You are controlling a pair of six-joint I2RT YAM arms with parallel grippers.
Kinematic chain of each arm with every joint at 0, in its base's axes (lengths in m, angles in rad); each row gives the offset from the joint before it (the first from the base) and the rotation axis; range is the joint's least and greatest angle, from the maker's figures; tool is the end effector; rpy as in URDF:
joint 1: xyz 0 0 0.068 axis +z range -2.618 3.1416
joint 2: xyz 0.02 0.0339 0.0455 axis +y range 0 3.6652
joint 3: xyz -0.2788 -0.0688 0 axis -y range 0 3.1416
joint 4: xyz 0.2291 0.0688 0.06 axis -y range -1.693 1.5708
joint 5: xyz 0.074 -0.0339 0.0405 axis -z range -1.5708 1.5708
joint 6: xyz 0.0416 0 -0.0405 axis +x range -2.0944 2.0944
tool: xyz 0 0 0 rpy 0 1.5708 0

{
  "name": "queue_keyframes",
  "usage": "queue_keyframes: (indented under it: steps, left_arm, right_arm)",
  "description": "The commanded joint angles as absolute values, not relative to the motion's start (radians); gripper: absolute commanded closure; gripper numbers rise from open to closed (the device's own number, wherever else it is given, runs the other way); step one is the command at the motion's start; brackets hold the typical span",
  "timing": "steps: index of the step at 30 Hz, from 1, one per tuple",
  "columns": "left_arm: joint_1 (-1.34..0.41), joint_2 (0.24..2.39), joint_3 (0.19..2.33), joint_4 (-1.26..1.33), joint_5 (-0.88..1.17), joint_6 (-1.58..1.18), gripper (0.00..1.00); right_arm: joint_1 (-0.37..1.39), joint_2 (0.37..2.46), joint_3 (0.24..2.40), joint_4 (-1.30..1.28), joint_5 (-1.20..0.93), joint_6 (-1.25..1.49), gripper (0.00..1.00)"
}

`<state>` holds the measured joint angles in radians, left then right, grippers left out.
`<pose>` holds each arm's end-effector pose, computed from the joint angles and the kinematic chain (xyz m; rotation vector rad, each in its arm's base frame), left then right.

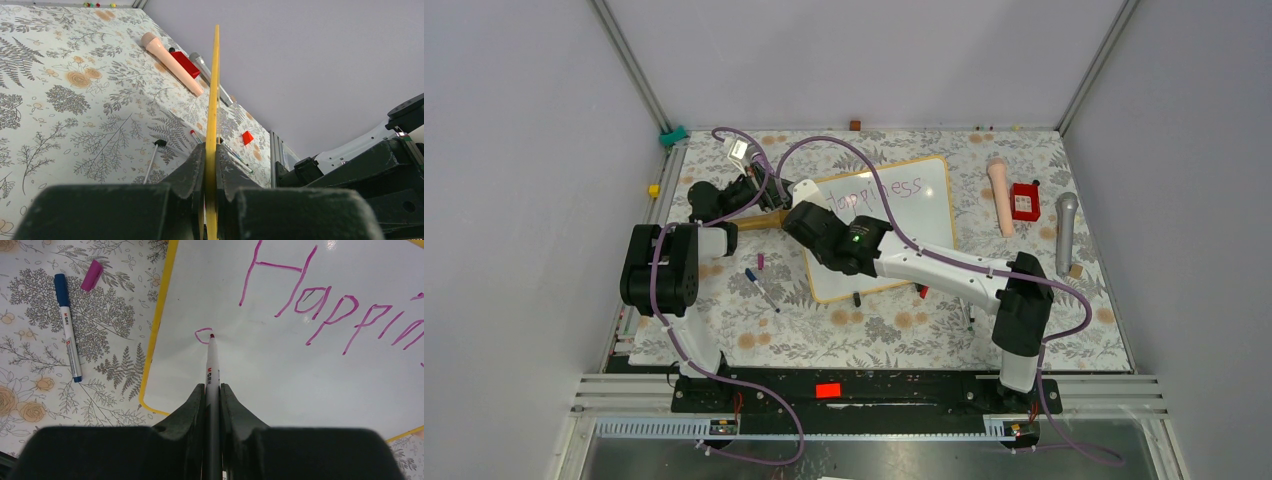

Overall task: Write a sentence on the whiteboard
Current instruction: Write a sentence with the whiteboard marker.

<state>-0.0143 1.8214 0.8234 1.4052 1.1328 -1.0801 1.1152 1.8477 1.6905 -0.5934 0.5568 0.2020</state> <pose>0.3473 -0.0426 0.2599 0.3725 1.5517 -1.5305 0.2009 0.3601 0.3305 -0.7157 2.0694 0.0870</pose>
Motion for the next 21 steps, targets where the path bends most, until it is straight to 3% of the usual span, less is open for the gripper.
queue_keyframes:
  steps: [1,21]
  left_arm:
    - [-0.031,1.786,0.808,1.471,1.158,-1.061,1.00]
    - [-0.031,1.784,0.809,1.471,1.156,-1.065,1.00]
  right_arm:
    - [1.088,1.835,1.680,-0.573,0.558,0.209,1.00]
    - [1.088,1.799,1.600,-0.577,0.433,0.278,1.00]
